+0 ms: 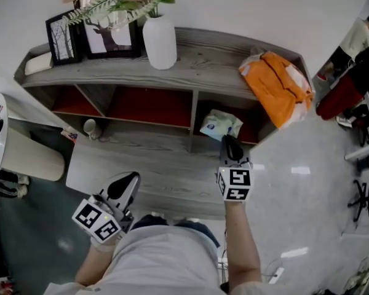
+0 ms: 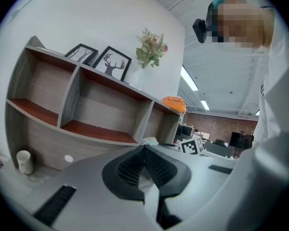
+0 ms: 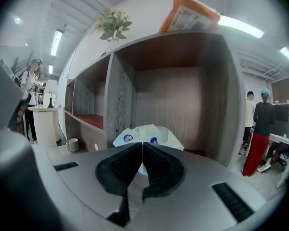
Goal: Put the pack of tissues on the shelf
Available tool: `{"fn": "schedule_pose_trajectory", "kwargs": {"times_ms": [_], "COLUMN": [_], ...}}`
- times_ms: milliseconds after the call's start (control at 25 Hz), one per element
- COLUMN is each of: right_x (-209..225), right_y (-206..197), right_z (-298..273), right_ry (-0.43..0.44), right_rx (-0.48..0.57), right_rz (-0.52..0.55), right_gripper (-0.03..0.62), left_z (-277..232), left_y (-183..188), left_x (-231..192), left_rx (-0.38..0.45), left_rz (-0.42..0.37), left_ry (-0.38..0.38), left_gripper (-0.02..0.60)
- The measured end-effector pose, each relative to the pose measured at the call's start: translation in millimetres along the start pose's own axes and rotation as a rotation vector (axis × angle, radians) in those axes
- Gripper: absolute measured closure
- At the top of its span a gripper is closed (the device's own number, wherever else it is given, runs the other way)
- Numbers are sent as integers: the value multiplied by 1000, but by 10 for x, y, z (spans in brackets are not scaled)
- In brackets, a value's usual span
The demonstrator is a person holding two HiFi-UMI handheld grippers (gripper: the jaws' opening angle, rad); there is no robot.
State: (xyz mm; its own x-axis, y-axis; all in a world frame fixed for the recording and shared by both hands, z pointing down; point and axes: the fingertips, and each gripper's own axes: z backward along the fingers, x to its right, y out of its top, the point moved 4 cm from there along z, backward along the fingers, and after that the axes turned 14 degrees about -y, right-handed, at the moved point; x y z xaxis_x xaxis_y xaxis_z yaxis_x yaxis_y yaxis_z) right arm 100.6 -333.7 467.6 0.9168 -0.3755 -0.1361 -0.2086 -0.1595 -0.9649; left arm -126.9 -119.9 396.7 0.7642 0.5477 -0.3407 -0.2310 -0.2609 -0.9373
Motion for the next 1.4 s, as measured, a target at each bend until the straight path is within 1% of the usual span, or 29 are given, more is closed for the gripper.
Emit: {"fn": "schedule_pose_trajectory", "kwargs": {"times_ms": [160, 360, 680, 720, 760, 800, 1000, 1240, 1320, 1360, 1400], "right_x": [-58, -134, -131, -132, -134, -132, -118, -111, -122, -132, -143], "right_y": [-59, -93, -110, -100, -96, -96, -24, 72, 135, 173, 209], "right_z": [-194, -332, -385, -391, -399, -407, -390, -309, -247, -204, -152], "right_ry": [32, 50, 42, 47, 52, 55, 33, 12, 14, 18, 23], "right_rx": [-6, -20, -21, -18, -17, -18, 3, 11, 33, 47, 59], "right_rz": [30, 53, 56, 52, 48, 44, 43, 41, 34, 29, 20], "right_gripper": [572, 572, 566, 548, 472, 425, 408, 407, 408, 420, 450], "left_z": [36, 67, 68, 64, 61, 60, 71, 79, 67, 56, 42], "left_y": [-28, -59, -76, -76, -75, -73, -54, -27, -18, -13, -9], "left_x": [28, 53, 55, 54, 50, 45, 14, -24, -39, -44, -46], "left_rx": [8, 17, 26, 26, 26, 26, 28, 29, 29, 29, 28], "left_rz": [5, 12, 22, 22, 22, 22, 20, 20, 19, 18, 18], "left_ry": [51, 85, 91, 88, 86, 84, 72, 44, 32, 25, 16], "left_gripper": [565, 565, 565, 565, 565, 565, 565, 565, 565, 565, 565]}}
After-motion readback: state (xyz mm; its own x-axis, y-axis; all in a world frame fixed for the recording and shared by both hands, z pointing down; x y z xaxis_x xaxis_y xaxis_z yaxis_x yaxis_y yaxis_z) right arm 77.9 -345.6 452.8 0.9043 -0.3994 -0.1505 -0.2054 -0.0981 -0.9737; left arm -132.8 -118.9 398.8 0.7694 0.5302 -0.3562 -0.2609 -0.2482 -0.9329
